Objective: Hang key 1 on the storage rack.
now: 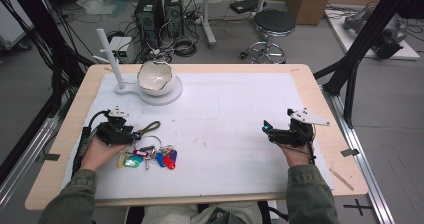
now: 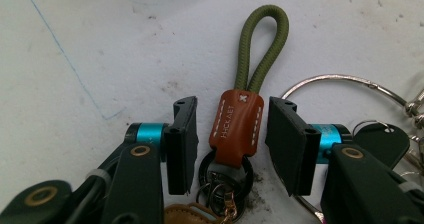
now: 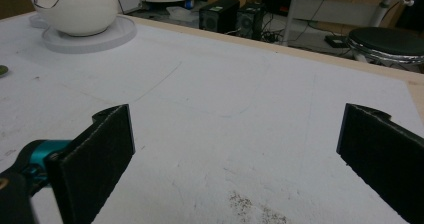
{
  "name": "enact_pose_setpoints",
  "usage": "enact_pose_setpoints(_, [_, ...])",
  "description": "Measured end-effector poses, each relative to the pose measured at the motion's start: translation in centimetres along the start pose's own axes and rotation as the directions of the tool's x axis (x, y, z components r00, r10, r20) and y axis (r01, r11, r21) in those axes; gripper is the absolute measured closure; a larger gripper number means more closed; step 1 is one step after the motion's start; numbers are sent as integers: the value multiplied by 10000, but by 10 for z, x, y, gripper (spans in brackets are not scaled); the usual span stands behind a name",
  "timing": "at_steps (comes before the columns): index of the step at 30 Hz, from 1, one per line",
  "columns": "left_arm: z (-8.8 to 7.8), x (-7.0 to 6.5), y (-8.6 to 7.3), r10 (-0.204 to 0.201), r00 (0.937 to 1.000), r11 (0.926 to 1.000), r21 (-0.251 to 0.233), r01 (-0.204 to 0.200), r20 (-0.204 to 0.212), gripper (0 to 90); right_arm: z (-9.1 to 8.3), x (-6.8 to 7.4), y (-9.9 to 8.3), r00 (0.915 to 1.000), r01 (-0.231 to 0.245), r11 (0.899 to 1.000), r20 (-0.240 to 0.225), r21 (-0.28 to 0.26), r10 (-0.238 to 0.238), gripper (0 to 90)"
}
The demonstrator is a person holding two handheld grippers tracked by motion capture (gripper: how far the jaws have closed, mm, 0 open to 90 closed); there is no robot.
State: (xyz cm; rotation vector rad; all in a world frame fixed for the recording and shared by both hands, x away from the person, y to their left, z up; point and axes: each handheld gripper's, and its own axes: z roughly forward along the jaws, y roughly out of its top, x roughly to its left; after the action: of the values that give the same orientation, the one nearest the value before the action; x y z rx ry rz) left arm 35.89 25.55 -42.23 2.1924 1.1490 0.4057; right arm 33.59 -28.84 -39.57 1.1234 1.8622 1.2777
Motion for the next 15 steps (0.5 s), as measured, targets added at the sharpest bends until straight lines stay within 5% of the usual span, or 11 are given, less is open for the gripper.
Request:
enact_pose_setpoints(8, [4, 0, -1, 111, 9999, 9994, 331, -113, 53, 677, 0, 0, 0, 10000, -37, 10000, -25, 43, 37, 9])
enact_pose_setpoints(15, [1, 7, -2, -459, 9979, 9985, 306, 445, 460, 726, 0, 0, 0, 10000, 39, 10000, -22, 3, -39, 9])
